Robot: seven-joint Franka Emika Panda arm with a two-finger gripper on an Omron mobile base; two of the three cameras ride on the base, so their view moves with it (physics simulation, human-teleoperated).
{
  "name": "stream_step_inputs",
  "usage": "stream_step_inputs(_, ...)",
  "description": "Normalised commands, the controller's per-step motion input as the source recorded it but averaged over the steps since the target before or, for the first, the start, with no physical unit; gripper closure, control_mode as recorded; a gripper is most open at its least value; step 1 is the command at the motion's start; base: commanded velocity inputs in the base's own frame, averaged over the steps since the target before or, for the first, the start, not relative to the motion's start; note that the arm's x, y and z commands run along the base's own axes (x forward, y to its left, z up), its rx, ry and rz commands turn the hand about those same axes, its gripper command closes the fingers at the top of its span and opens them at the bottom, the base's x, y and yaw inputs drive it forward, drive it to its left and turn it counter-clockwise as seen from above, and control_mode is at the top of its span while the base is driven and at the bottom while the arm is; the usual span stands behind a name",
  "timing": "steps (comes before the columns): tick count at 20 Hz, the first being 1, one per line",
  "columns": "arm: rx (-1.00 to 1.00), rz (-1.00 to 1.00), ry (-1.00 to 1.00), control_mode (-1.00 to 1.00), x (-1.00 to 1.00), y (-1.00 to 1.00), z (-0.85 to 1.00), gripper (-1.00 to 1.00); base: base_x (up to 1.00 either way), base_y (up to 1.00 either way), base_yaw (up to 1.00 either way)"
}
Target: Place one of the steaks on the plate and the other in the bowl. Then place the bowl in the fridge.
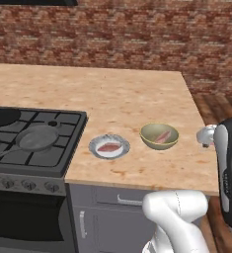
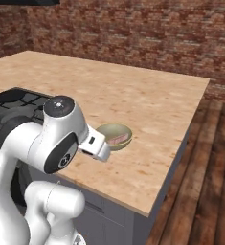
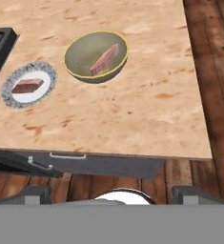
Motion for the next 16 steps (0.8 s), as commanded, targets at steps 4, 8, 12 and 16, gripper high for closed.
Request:
stream_step_inputs(4, 0.13, -0.24, 0.06, -1.00, 0.17, -0.25, -0.08, -1.00, 0.00, 0.00, 0.00)
stream_step_inputs(8, 0.19, -0.08, 0.00, -1.00, 0.13, -0.34, -0.29, -1.00, 0.00, 0.00, 0.00)
stream_step_inputs(12, 0.23, 0.00, 0.00, -1.00, 0.37, -0.12, -0.33, -1.00, 0.00, 0.00, 0.00)
stream_step_inputs(16, 0.13, -0.01, 0.00, -1.00, 0.52, 0.02, -0.23, -1.00, 0.00, 0.00, 0.00)
